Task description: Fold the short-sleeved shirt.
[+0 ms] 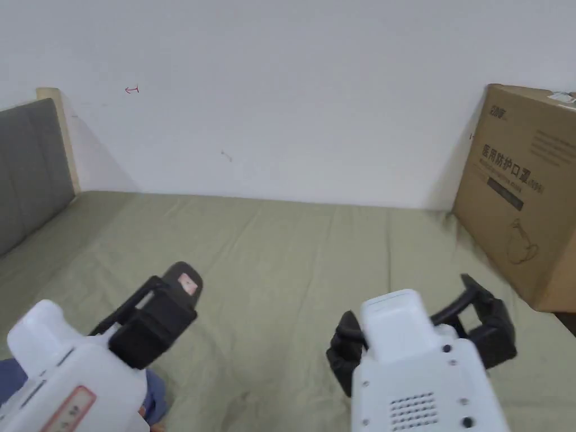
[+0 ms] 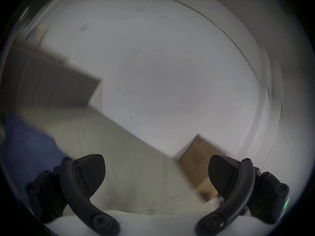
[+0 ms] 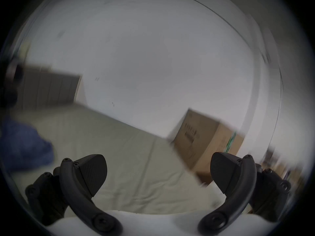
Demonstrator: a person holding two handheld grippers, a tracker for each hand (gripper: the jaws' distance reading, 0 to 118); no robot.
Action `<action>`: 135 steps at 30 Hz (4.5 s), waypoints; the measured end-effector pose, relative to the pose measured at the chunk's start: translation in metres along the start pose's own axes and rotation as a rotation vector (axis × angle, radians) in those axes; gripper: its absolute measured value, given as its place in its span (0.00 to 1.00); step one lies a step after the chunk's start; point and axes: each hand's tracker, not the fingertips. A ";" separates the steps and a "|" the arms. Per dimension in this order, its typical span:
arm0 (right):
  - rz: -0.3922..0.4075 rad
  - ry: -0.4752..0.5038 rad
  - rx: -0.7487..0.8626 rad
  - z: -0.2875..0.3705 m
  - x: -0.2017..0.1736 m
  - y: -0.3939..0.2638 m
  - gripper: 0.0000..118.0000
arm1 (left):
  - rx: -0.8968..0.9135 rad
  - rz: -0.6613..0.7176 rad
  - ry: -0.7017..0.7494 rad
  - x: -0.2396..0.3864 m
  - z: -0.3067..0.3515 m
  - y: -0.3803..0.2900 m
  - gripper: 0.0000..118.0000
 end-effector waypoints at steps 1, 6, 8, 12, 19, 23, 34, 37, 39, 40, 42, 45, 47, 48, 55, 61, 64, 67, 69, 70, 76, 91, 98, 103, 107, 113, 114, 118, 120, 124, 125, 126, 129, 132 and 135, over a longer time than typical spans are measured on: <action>0.120 0.000 0.028 0.003 -0.012 0.000 1.00 | 0.006 0.120 0.006 -0.011 -0.001 -0.003 1.00; 0.073 0.149 -0.044 0.003 -0.034 -0.002 1.00 | -0.014 0.081 0.185 -0.037 0.000 -0.016 1.00; -0.165 0.185 -0.059 0.002 -0.015 0.002 1.00 | -0.037 -0.099 0.230 -0.024 -0.003 -0.008 1.00; -0.530 0.065 -0.074 -0.011 0.034 -0.002 1.00 | -0.016 -0.694 0.188 0.029 -0.012 -0.007 1.00; -0.849 0.063 -0.228 -0.022 0.061 -0.056 1.00 | -0.115 -0.970 0.140 0.050 -0.021 -0.041 1.00; -0.820 0.077 -0.190 -0.018 0.059 -0.054 0.99 | -0.113 -0.875 0.108 0.051 -0.025 -0.034 1.00; -0.678 0.041 -0.138 -0.010 0.042 -0.040 0.08 | -0.024 -1.009 0.246 0.043 -0.019 -0.037 0.27; -0.777 0.112 -0.152 -0.014 0.046 -0.044 0.06 | -0.056 -0.994 0.256 0.039 -0.024 -0.035 0.03; -0.754 0.095 -0.154 -0.016 0.042 -0.043 0.00 | -0.116 -0.965 0.216 0.037 -0.025 -0.032 0.00; -0.721 0.089 -0.152 -0.017 0.042 -0.043 0.00 | -0.117 -0.957 0.216 0.036 -0.025 -0.030 0.00; -0.702 0.107 -0.152 -0.017 0.039 -0.040 0.00 | -0.111 -0.952 0.218 0.035 -0.021 -0.028 0.00; -0.722 0.154 -0.143 -0.019 0.034 -0.034 0.00 | -0.108 -0.932 0.251 0.033 -0.020 -0.017 0.00; -0.715 0.192 -0.131 -0.021 0.027 -0.026 0.00 | -0.088 -0.908 0.273 0.031 -0.012 -0.006 0.00; -0.705 0.213 -0.121 -0.023 0.022 -0.021 0.00 | -0.075 -0.901 0.300 0.029 -0.007 0.002 0.00; -0.670 0.497 -0.037 -0.026 -0.045 0.035 0.00 | 0.051 -0.874 0.572 -0.008 0.040 0.063 0.00; -0.593 0.686 0.006 -0.016 -0.102 0.074 0.00 | 0.030 -0.801 0.705 -0.046 0.068 0.091 0.00; -0.594 0.717 -0.008 -0.015 -0.114 0.077 0.00 | -0.008 -0.802 0.749 -0.061 0.066 0.096 0.00; -0.584 0.738 -0.033 -0.019 -0.121 0.075 0.00 | -0.099 -0.718 0.770 -0.085 0.053 0.099 0.00; -0.572 0.733 -0.051 -0.022 -0.122 0.071 0.00 | -0.157 -0.670 0.769 -0.108 0.039 0.098 0.26; -0.566 0.730 -0.063 -0.024 -0.123 0.068 0.00 | -0.212 -0.643 0.774 -0.122 0.030 0.097 0.57; -0.598 0.721 -0.165 -0.042 -0.124 0.046 0.00 | -0.409 -0.649 0.855 -0.199 -0.025 0.066 1.00; -0.664 0.715 -0.345 -0.072 -0.123 0.003 0.00 | -0.588 -0.374 1.047 -0.283 -0.068 0.056 0.04; -0.687 0.717 -0.361 -0.071 -0.117 -0.001 0.00 | -0.611 -0.222 0.995 -0.263 -0.058 0.076 0.02; -0.718 0.682 -0.355 -0.074 -0.099 -0.008 0.00 | -0.541 -0.109 0.876 -0.239 -0.057 0.093 0.02; -0.739 0.623 -0.368 -0.078 -0.080 -0.020 0.00 | -0.531 -0.146 0.774 -0.193 -0.067 0.089 0.02; -0.814 0.502 -0.378 -0.079 -0.031 -0.042 0.00 | -0.601 -0.212 0.530 -0.104 -0.109 0.053 0.02; -0.829 0.471 -0.377 -0.079 -0.020 -0.046 0.00 | -0.627 -0.239 0.478 -0.087 -0.121 0.041 0.02; -0.870 0.354 -0.369 -0.077 0.026 -0.068 0.00 | -0.751 -0.365 0.326 -0.008 -0.155 -0.015 0.02; -0.894 0.292 -0.367 -0.075 0.049 -0.080 0.00 | -0.792 -0.348 0.192 0.027 -0.171 -0.042 0.02; -0.943 0.169 -0.379 -0.066 0.093 -0.107 0.00 | -0.914 -0.358 -0.028 0.094 -0.204 -0.105 0.02; -0.951 0.139 -0.384 -0.064 0.102 -0.114 0.00 | -0.929 -0.421 -0.057 0.103 -0.209 -0.123 0.02; -0.954 0.110 -0.395 -0.062 0.110 -0.122 0.00 | -0.945 -0.503 -0.084 0.116 -0.213 -0.146 0.02; -0.958 0.047 -0.457 -0.056 0.126 -0.146 0.00 | -1.088 -0.521 -0.075 0.113 -0.225 -0.217 0.02; -0.977 0.023 -0.498 -0.049 0.134 -0.169 0.00 | -1.242 -0.473 0.019 0.078 -0.229 -0.284 0.02; -0.981 0.004 -0.540 -0.047 0.137 -0.185 0.00 | -1.380 -0.481 0.106 0.030 -0.218 -0.336 0.02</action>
